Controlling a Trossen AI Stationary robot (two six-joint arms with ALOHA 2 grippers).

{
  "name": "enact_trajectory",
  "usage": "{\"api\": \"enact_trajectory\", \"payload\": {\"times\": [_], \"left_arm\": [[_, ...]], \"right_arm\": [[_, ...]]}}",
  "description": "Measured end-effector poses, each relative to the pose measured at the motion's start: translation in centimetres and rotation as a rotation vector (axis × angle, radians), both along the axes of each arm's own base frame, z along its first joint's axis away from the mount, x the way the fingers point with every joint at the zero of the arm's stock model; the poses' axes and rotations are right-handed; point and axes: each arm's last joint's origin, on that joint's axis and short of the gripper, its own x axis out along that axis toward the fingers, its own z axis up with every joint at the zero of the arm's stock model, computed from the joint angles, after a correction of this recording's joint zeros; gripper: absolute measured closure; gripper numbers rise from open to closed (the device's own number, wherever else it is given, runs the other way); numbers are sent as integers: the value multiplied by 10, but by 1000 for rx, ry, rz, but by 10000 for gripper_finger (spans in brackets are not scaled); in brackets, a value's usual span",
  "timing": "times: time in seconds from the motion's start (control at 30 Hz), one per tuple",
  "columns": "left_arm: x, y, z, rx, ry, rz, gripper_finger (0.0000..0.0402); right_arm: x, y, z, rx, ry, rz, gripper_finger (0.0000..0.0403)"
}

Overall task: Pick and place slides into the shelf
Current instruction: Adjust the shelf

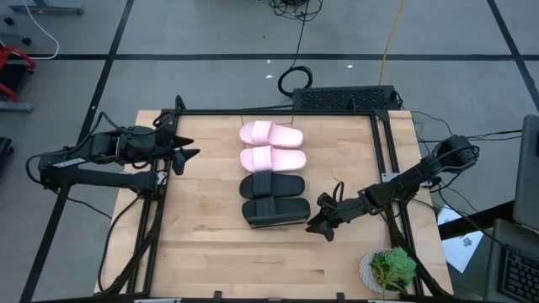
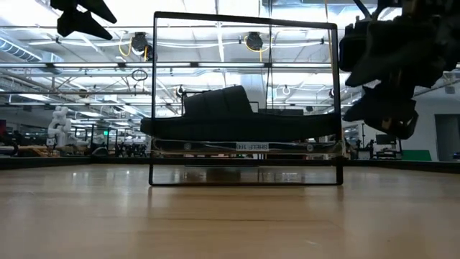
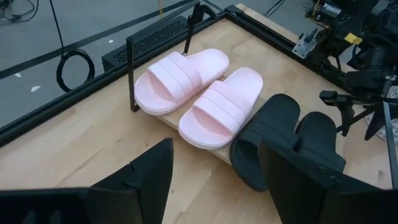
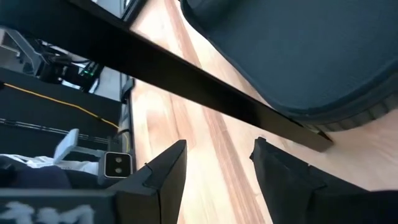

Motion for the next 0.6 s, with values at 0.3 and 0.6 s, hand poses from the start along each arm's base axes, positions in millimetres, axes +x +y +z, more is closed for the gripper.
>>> {"api": "enact_trajectory", "payload": {"times": [0.3, 0.6], "left_arm": [[0, 0, 0, 12, 5, -7, 167], [-1, 0, -1, 13, 15, -8, 167]], "right_arm": [[0, 0, -1, -3, 7, -6, 229], [-4, -3, -7, -32, 74, -45, 229]]}}
